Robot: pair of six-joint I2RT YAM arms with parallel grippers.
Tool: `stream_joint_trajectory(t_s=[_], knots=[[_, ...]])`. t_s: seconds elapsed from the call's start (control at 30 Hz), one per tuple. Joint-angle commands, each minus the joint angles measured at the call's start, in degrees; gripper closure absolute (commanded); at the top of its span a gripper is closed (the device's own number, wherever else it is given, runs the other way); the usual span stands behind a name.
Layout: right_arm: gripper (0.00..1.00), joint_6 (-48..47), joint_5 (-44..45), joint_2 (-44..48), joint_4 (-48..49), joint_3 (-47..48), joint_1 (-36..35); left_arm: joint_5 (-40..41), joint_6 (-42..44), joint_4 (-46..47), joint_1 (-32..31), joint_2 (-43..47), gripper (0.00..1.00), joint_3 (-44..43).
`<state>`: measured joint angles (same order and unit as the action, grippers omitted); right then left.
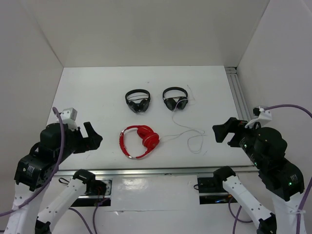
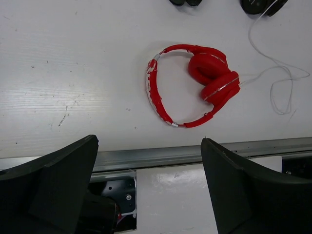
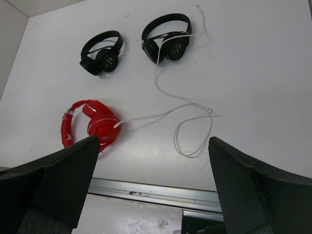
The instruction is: Wrap the headphones
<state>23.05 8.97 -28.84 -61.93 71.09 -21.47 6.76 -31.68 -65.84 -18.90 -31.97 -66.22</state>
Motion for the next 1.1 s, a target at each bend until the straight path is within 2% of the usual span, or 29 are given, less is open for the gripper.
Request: stream_joint_trajectory(t_s=[0.0,0.17,0.3,0.47,0.77,0.87,1.07], knots=[[0.00,-0.72,1.22,0.97,0.84,-0.42,-0.06,-0.69,0.48,2.73,-0.09,-2.57,0.00,1.87],[0.00,-0.72,-0.89,1.59,1.98,-0.95,-0.06,-7.37,-1.27,6.51,-0.09,-5.04,0.00,5.83],[0.00,-0.72,-3.25,0.28,2.52,-3.50,-0.06,-17.72,-6.71,13.25,-0.09,-4.25,0.00,10.12],[0.00,-0.20,-5.45,-0.34,5.76,-8.07,-0.06,-15.12,-13.31,17.41,-0.09,-4.94,0.00,16.20],[0.00,0.85,-13.01,-0.34,12.27,-12.46,-0.06,-13.10,-18.68,27.07,-0.09,-10.03,0.00,29.38],[0.00,0.86,-13.72,-0.34,13.59,-13.52,-0.06,-10.47,-19.47,31.64,-0.09,-13.19,0.00,33.59],[0.00,0.86,-15.56,0.18,14.91,-15.36,-0.06,-3.18,-21.22,36.92,-2.29,-18.30,0.00,36.16]])
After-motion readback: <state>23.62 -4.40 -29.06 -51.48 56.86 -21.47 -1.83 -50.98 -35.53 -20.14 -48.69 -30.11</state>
